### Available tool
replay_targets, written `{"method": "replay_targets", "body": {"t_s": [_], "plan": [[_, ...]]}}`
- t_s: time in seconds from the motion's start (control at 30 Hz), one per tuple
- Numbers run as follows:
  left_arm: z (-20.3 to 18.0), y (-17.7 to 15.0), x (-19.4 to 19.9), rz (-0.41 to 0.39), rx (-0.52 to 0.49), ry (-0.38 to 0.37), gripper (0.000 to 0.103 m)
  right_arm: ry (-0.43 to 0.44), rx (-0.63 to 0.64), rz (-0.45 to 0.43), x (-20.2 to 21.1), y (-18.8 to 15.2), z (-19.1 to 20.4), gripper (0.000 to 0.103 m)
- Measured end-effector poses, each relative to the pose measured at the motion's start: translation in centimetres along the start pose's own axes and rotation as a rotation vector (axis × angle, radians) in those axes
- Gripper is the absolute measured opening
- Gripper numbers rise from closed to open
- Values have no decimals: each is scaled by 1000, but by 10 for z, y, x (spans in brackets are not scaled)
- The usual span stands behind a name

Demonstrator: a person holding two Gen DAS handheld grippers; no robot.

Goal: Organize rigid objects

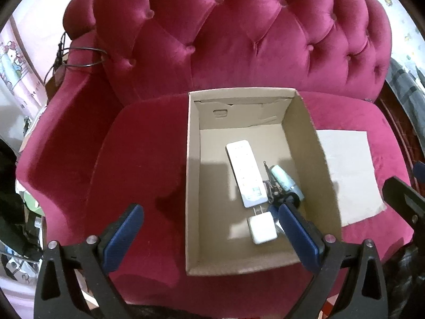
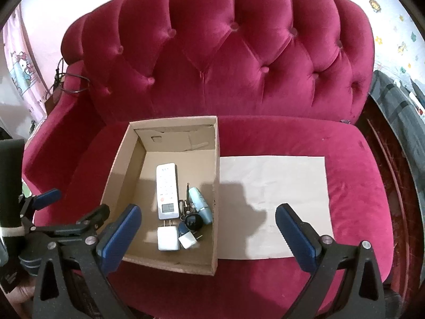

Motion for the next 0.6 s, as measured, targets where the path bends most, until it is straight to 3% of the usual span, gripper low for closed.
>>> {"method": "replay_targets", "body": {"t_s": [0.6], "plan": [[-38,-26,81,-126,-17,-26,103,-37,33,-118,74,-24,-33,103]]}}
Point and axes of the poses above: each gripper's, at about its wrist camera, not at the fingertips, and x roughly against the way its jaws point, z to its left, y to its top, the point moved 3 cm from there along -x, roughly the way its jaws point, and after that the axes turned 3 degrees about x, right-handed, at the moved point
